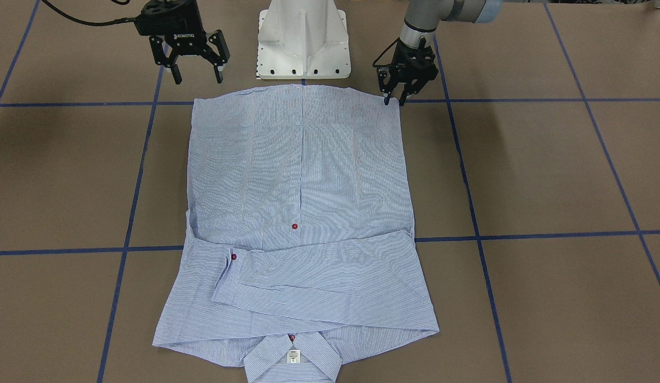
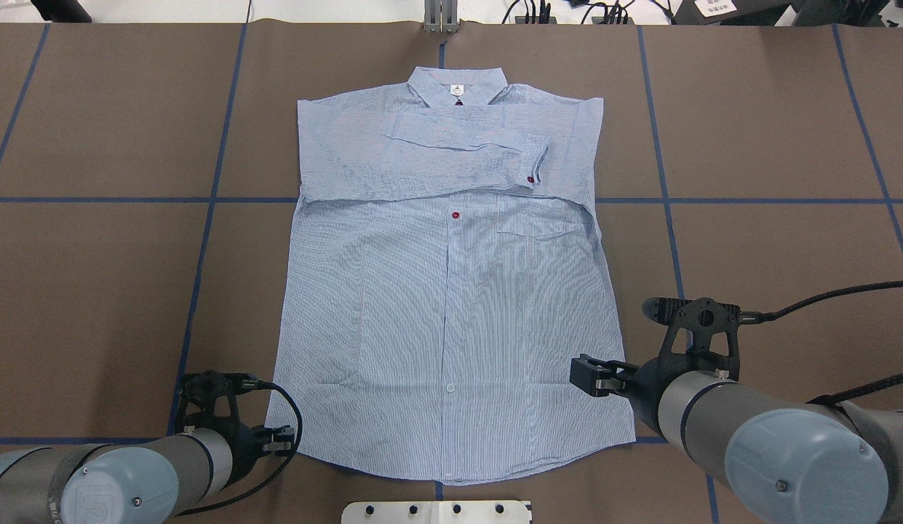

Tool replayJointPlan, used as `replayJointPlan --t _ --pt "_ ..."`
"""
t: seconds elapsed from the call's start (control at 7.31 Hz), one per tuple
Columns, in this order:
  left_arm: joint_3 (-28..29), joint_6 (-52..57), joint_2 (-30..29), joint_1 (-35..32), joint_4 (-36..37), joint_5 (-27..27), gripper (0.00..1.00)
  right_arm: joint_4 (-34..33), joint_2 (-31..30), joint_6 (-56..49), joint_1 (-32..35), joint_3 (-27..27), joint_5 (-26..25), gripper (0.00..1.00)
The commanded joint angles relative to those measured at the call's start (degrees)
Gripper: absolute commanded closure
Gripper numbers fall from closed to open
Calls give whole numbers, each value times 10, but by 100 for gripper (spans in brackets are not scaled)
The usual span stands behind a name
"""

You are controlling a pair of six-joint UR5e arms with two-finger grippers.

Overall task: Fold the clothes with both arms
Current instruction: 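Close both grippers on the hem corners nearest the robot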

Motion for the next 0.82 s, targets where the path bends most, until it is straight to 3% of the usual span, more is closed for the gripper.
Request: replayJointPlan --t 0.0,0.27,0.41,0.68 --pt "0 -15 -2 1 -1 1 100 0 -1 0 -3 -1 0 0" --pt "-5 -22 -4 0 -1 1 100 1 -3 1 -9 -4 -1 0" --pt "-7 -23 -5 0 -1 1 100 51 -17 2 -20 -15 -15 0" --pt "-7 -23 -6 0 -2 1 100 233 -140 6 -52 -43 -58 0"
